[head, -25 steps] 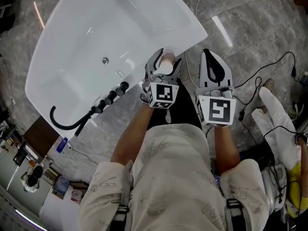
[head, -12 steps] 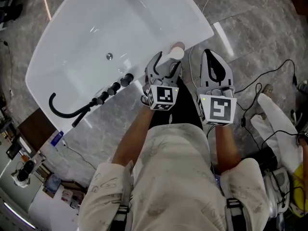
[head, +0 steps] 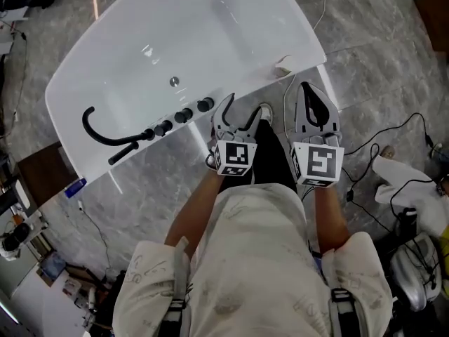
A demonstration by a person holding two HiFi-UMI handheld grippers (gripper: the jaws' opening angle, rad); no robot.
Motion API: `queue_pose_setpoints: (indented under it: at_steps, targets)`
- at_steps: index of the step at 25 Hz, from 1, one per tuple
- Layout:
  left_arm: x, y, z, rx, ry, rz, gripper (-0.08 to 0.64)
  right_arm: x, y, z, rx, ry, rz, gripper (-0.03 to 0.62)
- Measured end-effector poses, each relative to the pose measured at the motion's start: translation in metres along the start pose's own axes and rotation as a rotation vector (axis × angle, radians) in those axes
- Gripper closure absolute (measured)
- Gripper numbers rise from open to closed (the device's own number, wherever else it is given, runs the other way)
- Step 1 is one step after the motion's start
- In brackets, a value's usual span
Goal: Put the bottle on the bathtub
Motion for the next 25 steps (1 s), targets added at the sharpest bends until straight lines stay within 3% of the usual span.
queue_pose_setpoints:
  at_steps: [8, 15, 25]
  targets:
    - [-0.046, -0.107, -0.007, 0.029, -0.049, 0.123, 0.264, -0.082, -0.030, 0.034, 0.051, -0.065, 0.074, 0.601]
    - [-0.089, -0.206, 0.007, 0.127, -0.099, 0.260, 0.264, -0.143, -0.064, 0.061, 0.111, -0.121, 0.109, 0.601]
    - [-0.140, -0.312, 0.040, 0.262, -0.108, 0.436, 0.264, -0.243, -0.093, 0.089, 0.182, -0.155, 0.262, 0.601]
Point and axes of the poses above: the fingertips, and each gripper's own axes: y forward along the fingers, x to its right, z out of its top, the point moved 2 cm from there along -y, backward along the fingers, and after that the axes turned 11 degrees about x, right-handed, at the moved point
